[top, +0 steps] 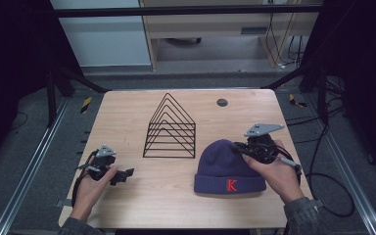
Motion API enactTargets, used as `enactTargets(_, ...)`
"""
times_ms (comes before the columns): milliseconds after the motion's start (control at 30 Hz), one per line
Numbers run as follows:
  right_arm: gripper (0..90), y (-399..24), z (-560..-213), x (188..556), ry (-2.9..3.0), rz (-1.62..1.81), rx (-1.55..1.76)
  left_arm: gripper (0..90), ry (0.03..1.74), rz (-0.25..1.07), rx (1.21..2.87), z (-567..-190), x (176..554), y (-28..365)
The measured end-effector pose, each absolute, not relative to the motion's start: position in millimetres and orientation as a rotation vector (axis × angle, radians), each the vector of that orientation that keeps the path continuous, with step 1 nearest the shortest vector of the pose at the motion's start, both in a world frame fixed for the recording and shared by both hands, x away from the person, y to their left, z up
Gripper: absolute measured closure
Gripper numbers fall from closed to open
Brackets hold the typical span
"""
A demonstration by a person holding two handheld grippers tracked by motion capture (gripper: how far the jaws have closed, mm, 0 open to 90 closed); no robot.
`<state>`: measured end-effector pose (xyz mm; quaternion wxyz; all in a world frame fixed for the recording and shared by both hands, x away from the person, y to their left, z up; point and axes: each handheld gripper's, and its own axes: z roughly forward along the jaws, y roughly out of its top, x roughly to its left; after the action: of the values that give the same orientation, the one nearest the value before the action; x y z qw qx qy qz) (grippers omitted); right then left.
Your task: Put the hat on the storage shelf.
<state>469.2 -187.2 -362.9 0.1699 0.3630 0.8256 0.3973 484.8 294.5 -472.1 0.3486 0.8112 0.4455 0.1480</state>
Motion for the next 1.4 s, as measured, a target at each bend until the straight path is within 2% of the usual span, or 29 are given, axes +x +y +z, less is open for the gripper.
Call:
enactTargets(167,80.7,-181.1,-341.3,469.0,2.343,1.168,0.977,6.0,1.101,0.410,2.025,-452.2,475.1,292.9)
enactTargets(267,80.8,-178.4,-320.0,470.0,2.328,1.197,0.937,6.8,1.071,0.411,1.967,-433.7,474.3,291.6)
enactTargets(300,80.8,-177.0,-303.2,472.3,2.306,1.209,0.905,7.7,1.057,0.408,1.955,-426.6,474.4,290.9)
enactTargets(567,80.8,-172.4,-260.0,494.7,2.228,1.251,0.887,8.3,0.953,0.443,1.981,-374.3,490.1,278.6)
enactTargets(867,80.8,-159.1,-228.3,511.3,2.146,1.264,0.886,9.0,0.897,0.409,1.916,-332.4,512.2,269.3)
enactTargets(1200,80.8,-144.9,-206.4,528.0,2.083,1.244,0.921,9.1,0.855,0.464,1.959,-306.4,528.5,252.2)
enactTargets(1400,80.8,-132.1,-197.3,539.0,2.059,1.283,0.930,8.7,0.845,0.446,1.963,-296.7,533.2,242.2)
